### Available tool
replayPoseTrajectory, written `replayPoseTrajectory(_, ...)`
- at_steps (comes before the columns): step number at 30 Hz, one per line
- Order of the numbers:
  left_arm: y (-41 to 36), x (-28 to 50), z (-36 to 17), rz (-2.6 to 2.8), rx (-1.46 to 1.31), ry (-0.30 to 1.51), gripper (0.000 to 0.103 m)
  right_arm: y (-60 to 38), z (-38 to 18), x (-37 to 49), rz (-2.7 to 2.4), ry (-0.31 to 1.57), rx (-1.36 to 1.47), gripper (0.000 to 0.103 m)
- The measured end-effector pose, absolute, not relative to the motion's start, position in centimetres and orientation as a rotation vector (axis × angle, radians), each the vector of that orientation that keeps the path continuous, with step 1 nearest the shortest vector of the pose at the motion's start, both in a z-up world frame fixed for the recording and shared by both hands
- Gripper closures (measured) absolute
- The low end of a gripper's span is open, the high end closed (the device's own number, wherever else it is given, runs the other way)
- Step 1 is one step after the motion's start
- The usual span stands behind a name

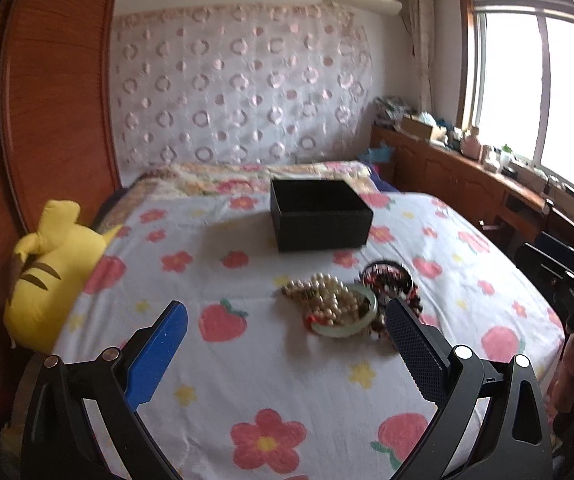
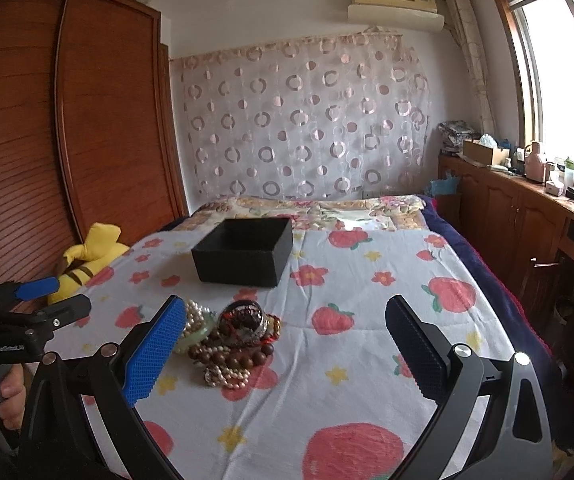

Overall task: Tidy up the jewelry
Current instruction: 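Lower the left gripper onto the pile and grasp the jade bangle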

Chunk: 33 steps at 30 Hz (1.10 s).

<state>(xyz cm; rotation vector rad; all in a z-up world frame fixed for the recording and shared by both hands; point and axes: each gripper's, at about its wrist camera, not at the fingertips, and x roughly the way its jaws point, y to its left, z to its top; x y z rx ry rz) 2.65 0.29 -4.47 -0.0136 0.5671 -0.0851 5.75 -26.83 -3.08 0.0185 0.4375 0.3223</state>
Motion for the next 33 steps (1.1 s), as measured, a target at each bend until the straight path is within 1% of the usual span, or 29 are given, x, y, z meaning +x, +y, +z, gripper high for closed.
replayPoseTrajectory(1, 0.2, 3.0, -4.9, -0.098, -0.017, 0.583, 0.007, -27.0, -3.3, 5.8, 0.322, 0.443, 0.015, 0.002)
replayPoseTrajectory(3, -0.1, 3.5, -5.7, -0.129, -0.025, 0.616, 0.007, -27.3, -3.9, 6.2, 0.330, 0.462, 0.008, 0.007)
replayPoseTrajectory(10, -1.3, 5.6, -8.0, -0.227, -0.048, 0.726, 0.008, -27.9, -6.0, 7.6, 0.344, 0.529, 0.001, 0.008)
replayPoseTrajectory(11, -1.3, 5.9, -8.2, -0.240, -0.059, 0.738, 0.009, -27.9, -6.2, 7.8, 0.345, 0.536, -0.002, 0.008)
replayPoseTrajectory(15, -1.9, 7.4, -9.1, -0.290, -0.094, 0.798, 0.023, -27.9, -6.5, 8.0, 0.345, 0.544, -0.019, 0.008)
replayPoseTrajectory(16, -2.1, 7.9, -9.2, -0.303, -0.097, 0.812, 0.024, -27.9, -6.6, 8.0, 0.342, 0.543, -0.024, 0.008)
replayPoseTrajectory(24, -3.4, 11.1, -10.6, -0.326, -0.099, 0.914, 0.025, -28.4, -6.7, 8.2, 0.328, 0.546, -0.033, 0.008)
replayPoseTrajectory(32, -3.2, 13.1, -11.1, -0.321, -0.137, 0.950, 0.026, -28.8, -6.7, 8.3, 0.319, 0.549, -0.031, 0.008)
replayPoseTrajectory(33, -3.2, 13.2, -11.1, -0.318, -0.135, 0.950, 0.029, -28.8, -6.7, 8.3, 0.318, 0.549, -0.031, 0.008)
